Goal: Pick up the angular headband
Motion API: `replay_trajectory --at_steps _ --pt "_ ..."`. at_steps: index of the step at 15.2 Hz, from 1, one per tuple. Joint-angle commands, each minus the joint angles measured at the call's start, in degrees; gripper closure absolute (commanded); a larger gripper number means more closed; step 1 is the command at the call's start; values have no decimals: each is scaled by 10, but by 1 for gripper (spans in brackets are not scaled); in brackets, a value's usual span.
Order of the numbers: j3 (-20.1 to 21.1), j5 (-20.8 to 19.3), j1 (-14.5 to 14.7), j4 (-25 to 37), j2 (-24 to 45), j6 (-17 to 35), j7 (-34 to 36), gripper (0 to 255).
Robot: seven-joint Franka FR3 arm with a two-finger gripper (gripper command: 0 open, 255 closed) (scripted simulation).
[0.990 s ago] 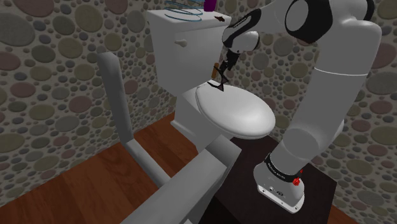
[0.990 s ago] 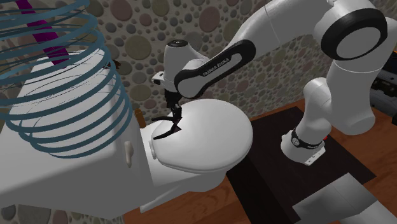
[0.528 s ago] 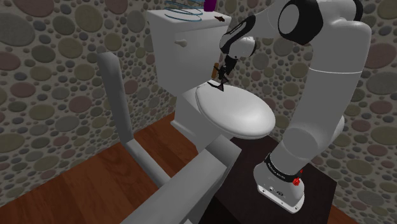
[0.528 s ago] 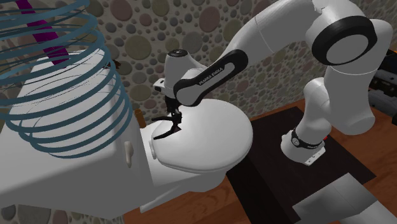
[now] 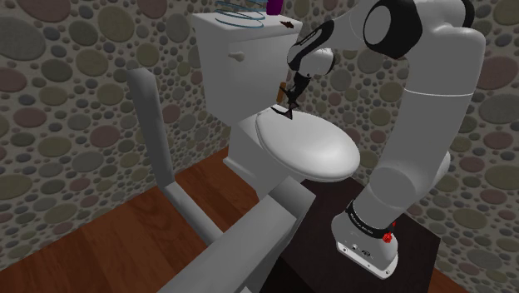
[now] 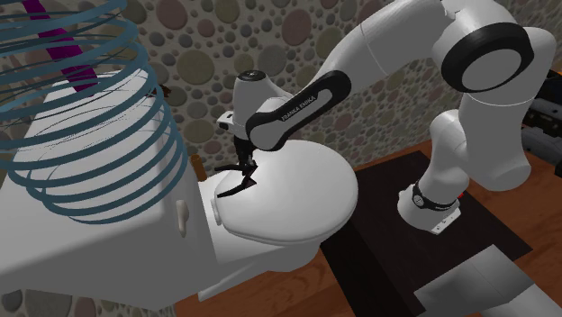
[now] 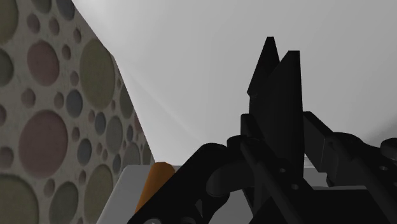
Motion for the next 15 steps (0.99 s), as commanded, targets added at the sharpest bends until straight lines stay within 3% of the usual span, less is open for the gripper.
replay_trajectory --at_steps 1,15 --pt "0 0 0 0 0 0 0 255" --pt "-19 -44 13 29 -57 -81 33 255"
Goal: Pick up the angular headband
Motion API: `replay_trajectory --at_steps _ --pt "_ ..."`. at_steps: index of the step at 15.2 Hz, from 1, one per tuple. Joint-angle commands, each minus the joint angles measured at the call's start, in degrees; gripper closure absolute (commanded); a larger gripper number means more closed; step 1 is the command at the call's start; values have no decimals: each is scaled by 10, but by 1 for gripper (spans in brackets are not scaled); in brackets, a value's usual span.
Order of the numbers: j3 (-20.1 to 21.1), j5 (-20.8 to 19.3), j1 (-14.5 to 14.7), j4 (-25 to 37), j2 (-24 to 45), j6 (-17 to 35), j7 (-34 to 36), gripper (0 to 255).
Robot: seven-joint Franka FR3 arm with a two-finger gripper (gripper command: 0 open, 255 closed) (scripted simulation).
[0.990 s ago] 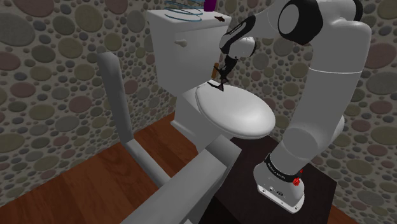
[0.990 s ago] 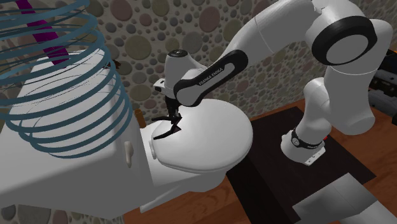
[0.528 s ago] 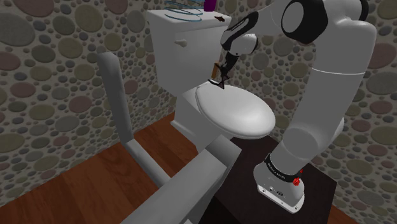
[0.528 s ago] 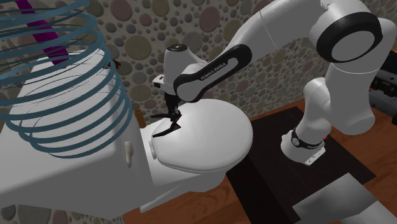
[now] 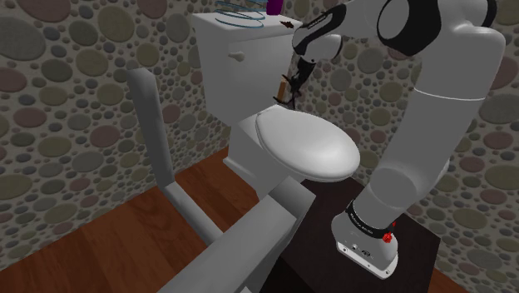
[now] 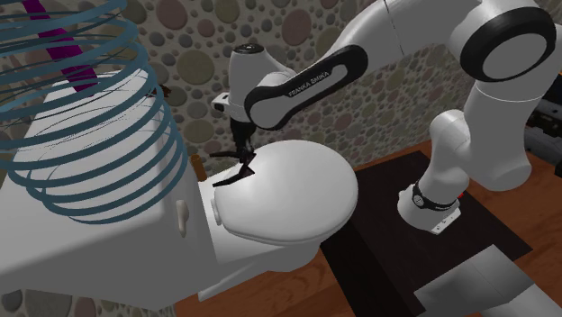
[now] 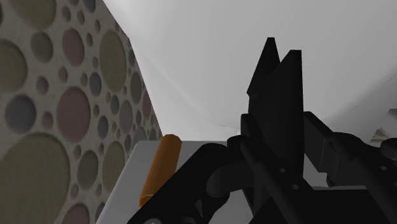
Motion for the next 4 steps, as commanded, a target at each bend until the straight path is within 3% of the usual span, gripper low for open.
replay_trajectory --at_steps 1,4 --pt "-2 -6 2 4 -8 -12 5 255" --pt "-3 -9 2 8 -13 -20 7 255"
